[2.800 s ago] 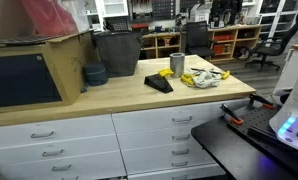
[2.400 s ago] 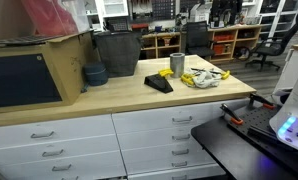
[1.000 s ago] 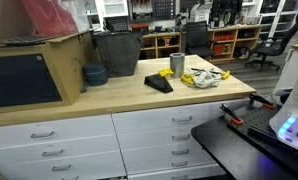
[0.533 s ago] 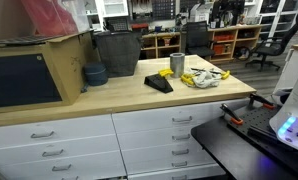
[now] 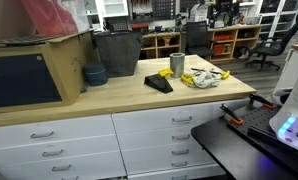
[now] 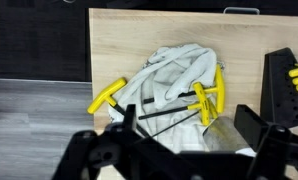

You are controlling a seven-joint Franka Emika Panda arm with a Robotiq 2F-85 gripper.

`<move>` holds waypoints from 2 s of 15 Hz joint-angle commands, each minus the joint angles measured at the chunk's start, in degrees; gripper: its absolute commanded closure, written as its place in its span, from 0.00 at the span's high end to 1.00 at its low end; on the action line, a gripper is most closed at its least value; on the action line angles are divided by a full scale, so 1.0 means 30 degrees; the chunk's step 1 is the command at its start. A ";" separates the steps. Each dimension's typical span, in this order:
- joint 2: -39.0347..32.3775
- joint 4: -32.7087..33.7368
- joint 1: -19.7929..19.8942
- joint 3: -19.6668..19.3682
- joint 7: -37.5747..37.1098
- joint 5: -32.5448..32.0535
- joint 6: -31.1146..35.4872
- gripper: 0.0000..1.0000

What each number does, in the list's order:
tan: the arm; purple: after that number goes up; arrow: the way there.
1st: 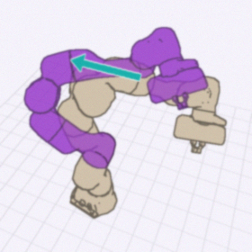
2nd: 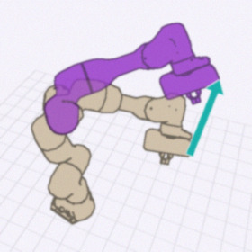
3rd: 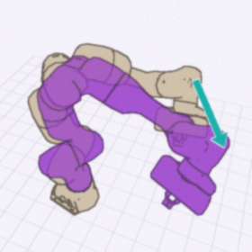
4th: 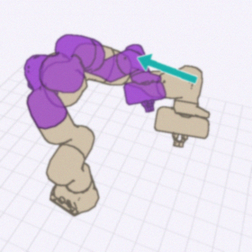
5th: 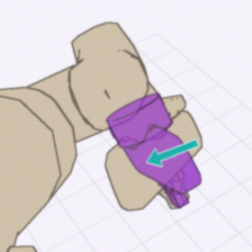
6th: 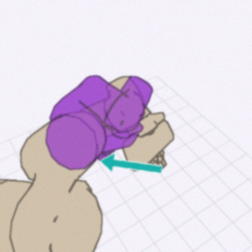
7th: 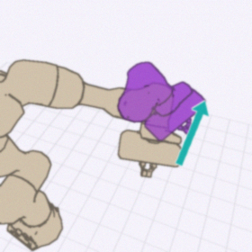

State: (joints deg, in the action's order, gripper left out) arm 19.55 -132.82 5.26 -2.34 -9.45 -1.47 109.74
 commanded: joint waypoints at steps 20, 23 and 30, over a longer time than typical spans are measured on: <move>-0.6915 0.7960 -0.1290 0.0620 -0.3033 0.0208 -0.1943 1.00; -0.6915 0.7960 -0.1290 0.0620 -0.3033 0.0209 -0.1946 1.00; -0.6916 0.7960 -0.1291 0.0620 -0.3033 0.0209 -0.1949 1.00</move>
State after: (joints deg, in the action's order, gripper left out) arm -1.17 -109.08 1.74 -0.11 -18.58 -0.86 104.06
